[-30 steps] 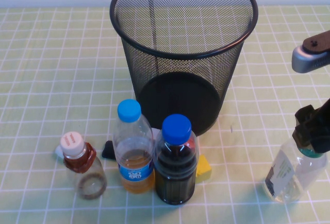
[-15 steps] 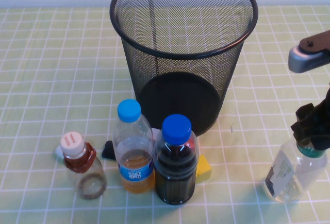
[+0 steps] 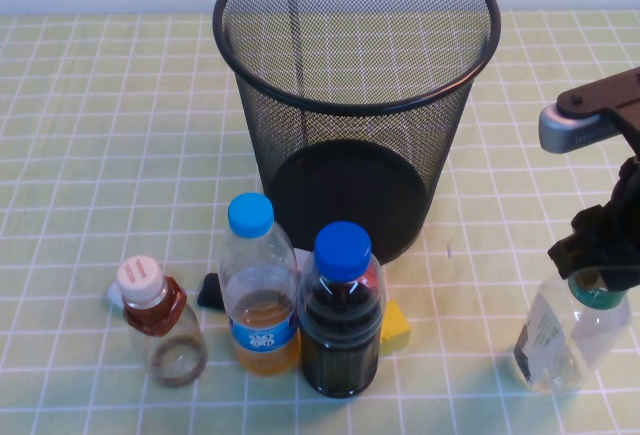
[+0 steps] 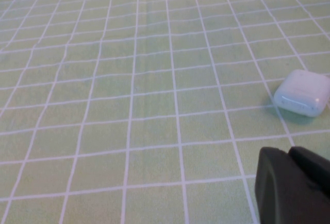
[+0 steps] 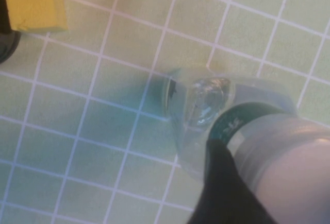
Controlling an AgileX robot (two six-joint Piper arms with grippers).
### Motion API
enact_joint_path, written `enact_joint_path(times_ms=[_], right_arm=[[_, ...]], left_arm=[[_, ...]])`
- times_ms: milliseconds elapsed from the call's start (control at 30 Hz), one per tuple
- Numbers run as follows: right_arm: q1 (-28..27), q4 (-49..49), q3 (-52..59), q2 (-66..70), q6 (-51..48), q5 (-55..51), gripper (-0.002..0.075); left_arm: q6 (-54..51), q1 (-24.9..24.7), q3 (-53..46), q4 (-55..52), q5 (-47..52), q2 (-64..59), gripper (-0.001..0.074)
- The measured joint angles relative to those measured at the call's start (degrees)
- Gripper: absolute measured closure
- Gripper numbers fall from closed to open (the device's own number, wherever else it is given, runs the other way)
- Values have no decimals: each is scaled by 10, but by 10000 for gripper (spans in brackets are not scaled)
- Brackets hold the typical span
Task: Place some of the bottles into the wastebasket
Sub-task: Pick up a bottle from the table with right arm, then place the bottle in the trash can
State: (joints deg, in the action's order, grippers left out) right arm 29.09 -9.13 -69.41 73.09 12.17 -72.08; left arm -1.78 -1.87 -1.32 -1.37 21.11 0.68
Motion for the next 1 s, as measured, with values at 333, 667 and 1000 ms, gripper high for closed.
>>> enact_joint_path(times_ms=[333,667,1000], right_arm=[[0,-89,-15,-72,24,20,493],[1,-78,-241,-110,-14,110,493],[1,117,-365,-17,-157,186,493]], left_arm=[[0,0,0,0,0,0,735],[0,0,0,0,0,0,735],[0,0,0,0,0,0,735]])
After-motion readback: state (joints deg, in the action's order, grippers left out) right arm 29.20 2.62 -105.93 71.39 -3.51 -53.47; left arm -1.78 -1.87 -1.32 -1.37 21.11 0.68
